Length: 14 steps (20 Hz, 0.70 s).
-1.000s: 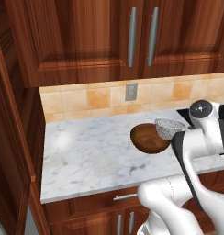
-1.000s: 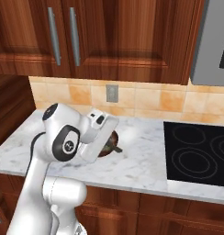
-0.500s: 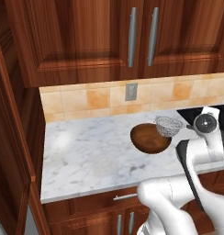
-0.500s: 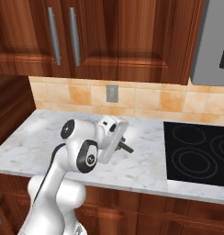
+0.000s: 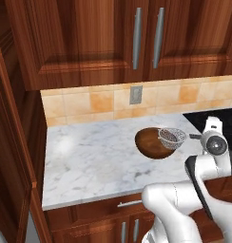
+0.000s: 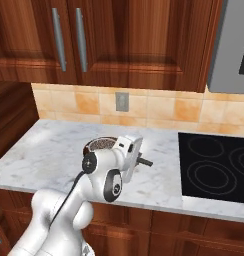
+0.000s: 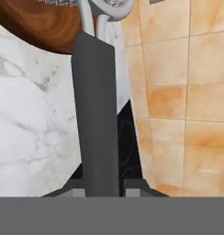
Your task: Open the cabinet and setup a tea strainer by placing it in the bowl upright.
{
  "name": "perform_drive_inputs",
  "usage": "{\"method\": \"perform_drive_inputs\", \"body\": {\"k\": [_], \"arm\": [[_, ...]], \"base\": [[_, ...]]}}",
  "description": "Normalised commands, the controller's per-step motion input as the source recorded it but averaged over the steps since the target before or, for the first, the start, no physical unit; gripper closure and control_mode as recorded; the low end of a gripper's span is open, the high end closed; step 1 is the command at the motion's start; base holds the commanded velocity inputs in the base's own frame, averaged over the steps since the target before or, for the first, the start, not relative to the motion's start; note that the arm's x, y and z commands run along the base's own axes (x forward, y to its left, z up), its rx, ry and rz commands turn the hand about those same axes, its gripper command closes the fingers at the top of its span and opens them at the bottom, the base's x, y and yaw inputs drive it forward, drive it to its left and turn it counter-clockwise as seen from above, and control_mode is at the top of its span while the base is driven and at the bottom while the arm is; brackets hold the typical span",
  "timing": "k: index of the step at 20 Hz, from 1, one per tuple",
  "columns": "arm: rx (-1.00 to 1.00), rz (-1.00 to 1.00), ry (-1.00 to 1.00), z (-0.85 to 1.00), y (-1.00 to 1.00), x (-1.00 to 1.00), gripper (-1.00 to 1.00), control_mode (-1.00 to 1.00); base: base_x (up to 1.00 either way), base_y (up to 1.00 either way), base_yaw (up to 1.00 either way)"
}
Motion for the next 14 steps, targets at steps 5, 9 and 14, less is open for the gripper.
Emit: {"method": "perform_drive_inputs", "body": {"k": [5, 9, 14], "arm": [[-0.12, 0.24, -0.01, -0.09, -0.30, 0.30, 1.00, -1.00], [-0.06, 0.12, 0.00, -0.01, -0.01, 0.18, 1.00, -1.00], [-0.03, 0.05, -0.01, 0.00, 0.15, 0.17, 1.00, -1.00]], "base": [[0.00, 0.00, 0.00], [0.00, 0.00, 0.00], [0.00, 0.00, 0.00]]}}
